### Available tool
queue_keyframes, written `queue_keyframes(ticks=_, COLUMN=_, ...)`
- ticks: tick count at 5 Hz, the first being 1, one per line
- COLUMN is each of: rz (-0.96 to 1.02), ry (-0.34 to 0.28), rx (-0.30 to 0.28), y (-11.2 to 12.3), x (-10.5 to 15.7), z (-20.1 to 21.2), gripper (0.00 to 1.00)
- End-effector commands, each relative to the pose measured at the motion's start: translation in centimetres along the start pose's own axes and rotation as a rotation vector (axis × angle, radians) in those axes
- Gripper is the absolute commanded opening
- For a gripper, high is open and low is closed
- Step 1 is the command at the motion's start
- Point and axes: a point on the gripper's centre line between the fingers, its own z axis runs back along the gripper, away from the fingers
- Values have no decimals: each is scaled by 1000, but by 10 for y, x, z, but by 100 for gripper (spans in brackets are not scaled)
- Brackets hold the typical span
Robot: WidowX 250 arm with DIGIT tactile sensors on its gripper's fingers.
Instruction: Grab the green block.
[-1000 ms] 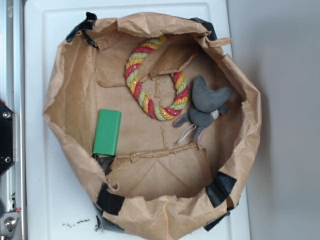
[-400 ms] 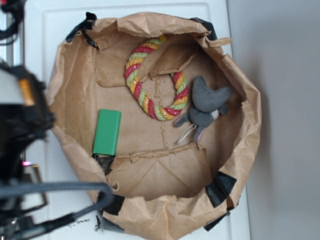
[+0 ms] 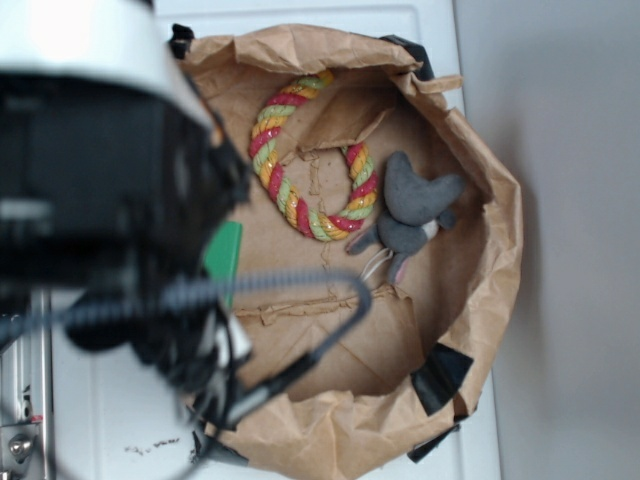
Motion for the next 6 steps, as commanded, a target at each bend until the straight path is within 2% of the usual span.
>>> queue_keyframes(ticks=1, rz=16, ry=-32, rx=-26, y=3, x=6, z=8, gripper=100)
queue_keyframes(ticks=2, rz=16, ry=-32, rx=-26, y=3, x=6, z=8, gripper=100)
queue_keyframes(ticks=3, rz=195, ry=-125, rx=114, y=-10, x=7, z=-21, gripper=100)
queue_keyframes(ticks=4, rz=328, ry=-171, rx=197, y=-27, x=11, z=-46, gripper=100)
queue_keyframes(ticks=5, rz=507, ry=-184, rx=263, y=-23, x=20, z=-73, gripper=100)
queue_keyframes(ticks=6, rz=506, ry=-176, rx=211, y=-11, x=40, z=-89, gripper=100)
